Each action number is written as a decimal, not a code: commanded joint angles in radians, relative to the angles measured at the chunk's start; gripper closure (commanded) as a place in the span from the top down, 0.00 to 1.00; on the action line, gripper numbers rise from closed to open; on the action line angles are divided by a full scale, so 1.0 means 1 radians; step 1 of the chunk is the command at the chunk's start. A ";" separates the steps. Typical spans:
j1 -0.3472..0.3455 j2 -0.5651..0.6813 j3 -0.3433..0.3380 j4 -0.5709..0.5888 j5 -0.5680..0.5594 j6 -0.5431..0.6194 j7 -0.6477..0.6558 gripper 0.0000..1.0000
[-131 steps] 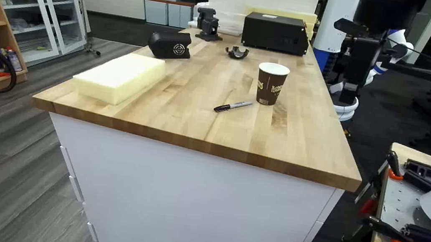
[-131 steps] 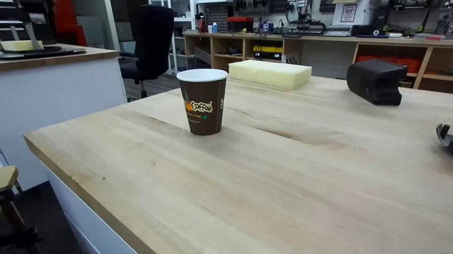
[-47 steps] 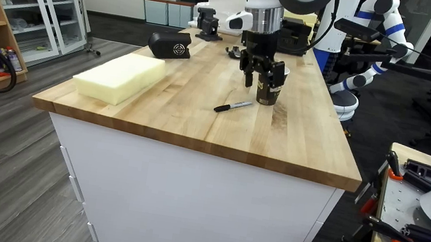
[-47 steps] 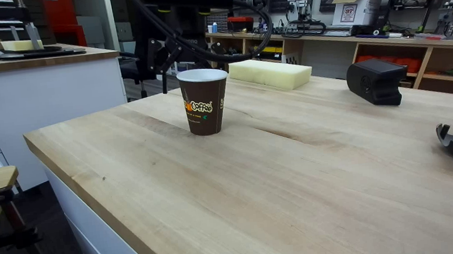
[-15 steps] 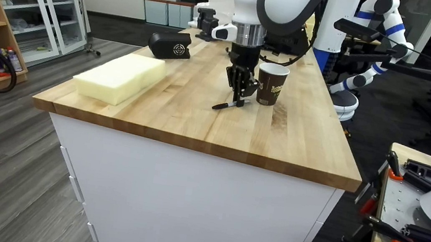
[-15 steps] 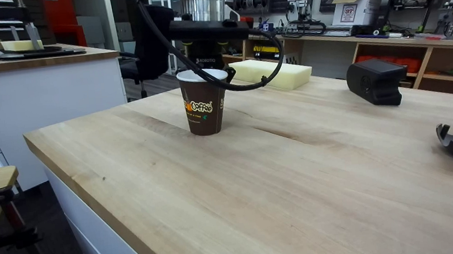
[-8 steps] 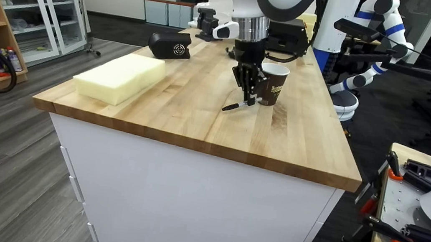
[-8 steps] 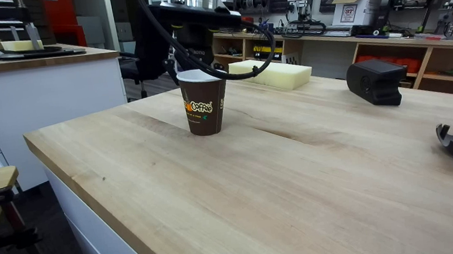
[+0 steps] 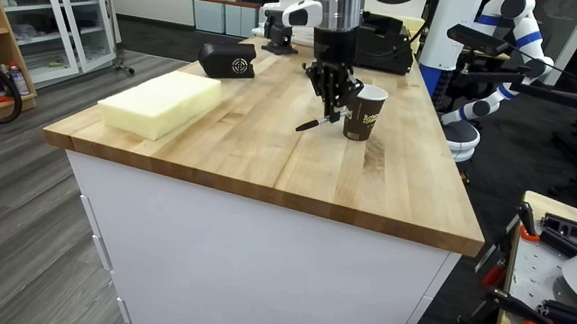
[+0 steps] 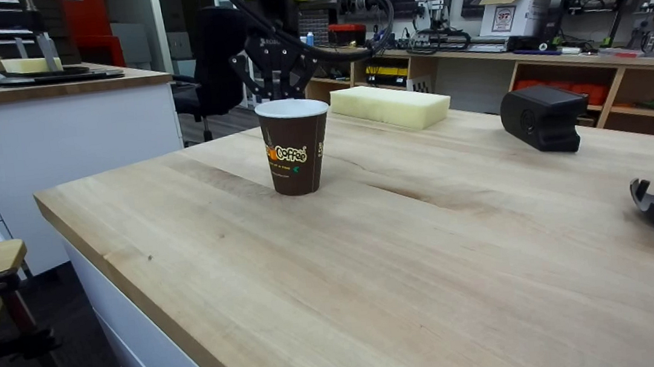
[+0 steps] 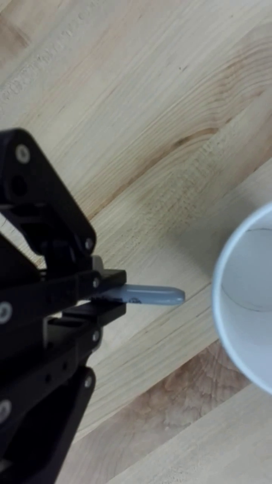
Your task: Put the pen inside the brown coffee cup
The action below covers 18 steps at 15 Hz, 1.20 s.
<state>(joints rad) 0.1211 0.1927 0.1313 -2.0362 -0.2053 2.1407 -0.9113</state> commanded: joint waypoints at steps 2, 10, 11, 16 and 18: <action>0.007 -0.080 0.005 -0.041 -0.062 0.000 0.050 0.03; 0.025 -0.156 0.023 -0.059 -0.057 -0.032 0.056 0.03; 0.027 -0.166 0.023 -0.062 -0.060 -0.046 0.063 0.03; 0.035 -0.224 0.026 -0.080 -0.091 -0.181 0.138 0.03; 0.040 -0.244 0.029 -0.083 -0.089 -0.212 0.144 0.03</action>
<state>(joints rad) 0.1512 0.0155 0.1502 -2.0821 -0.2695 1.9815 -0.8183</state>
